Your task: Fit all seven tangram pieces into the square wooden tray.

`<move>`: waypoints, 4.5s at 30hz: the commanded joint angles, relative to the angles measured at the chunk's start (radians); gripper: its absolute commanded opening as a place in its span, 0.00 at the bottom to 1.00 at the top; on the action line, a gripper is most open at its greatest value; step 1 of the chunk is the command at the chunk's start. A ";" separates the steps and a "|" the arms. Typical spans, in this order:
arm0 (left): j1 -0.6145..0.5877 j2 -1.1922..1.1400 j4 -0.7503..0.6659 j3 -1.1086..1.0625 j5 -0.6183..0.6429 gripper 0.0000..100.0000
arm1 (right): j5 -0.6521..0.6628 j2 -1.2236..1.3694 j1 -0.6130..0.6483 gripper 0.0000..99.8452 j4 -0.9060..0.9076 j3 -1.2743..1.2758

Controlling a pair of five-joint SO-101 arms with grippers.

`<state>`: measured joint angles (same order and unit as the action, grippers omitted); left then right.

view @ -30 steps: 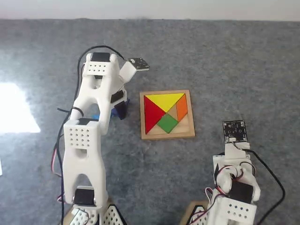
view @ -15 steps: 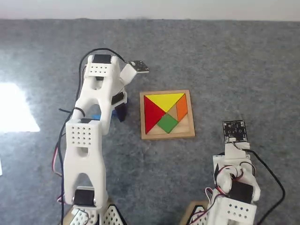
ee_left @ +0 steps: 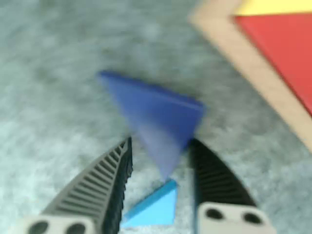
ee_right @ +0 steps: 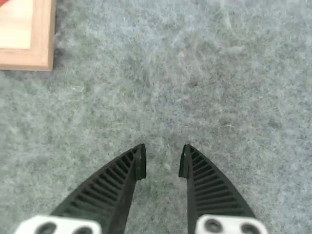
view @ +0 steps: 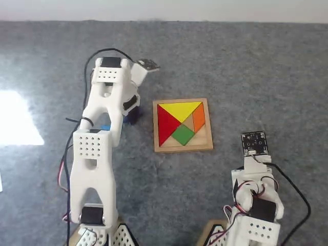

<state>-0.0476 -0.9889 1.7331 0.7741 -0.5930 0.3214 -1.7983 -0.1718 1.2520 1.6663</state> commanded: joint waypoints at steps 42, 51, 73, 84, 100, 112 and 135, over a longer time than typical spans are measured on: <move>0.006 -0.155 0.025 0.248 0.411 0.26 | 0.006 -0.008 0.012 0.13 -0.001 0.017; 0.003 -0.150 0.025 0.214 0.370 0.30 | 0.006 -0.008 0.012 0.14 -0.001 0.017; -0.006 -0.150 0.026 0.211 0.287 0.25 | 0.006 -0.008 0.012 0.14 -0.001 0.017; 0.005 -0.150 0.026 0.211 0.301 0.15 | 0.006 -0.008 0.012 0.14 -0.001 0.017; -0.041 0.347 0.029 -0.071 0.041 0.23 | 0.006 -0.008 0.012 0.14 -0.002 0.017; -0.060 0.779 -0.344 -0.835 -0.311 0.28 | 0.034 -0.007 0.012 0.13 -0.001 0.017; -0.051 0.397 -0.344 -0.539 -0.463 0.28 | 0.037 -0.005 0.012 0.13 -0.001 0.017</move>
<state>-0.1089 -0.5884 1.4032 0.1926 -1.0365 0.3475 -1.7983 -0.1657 1.2520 1.6663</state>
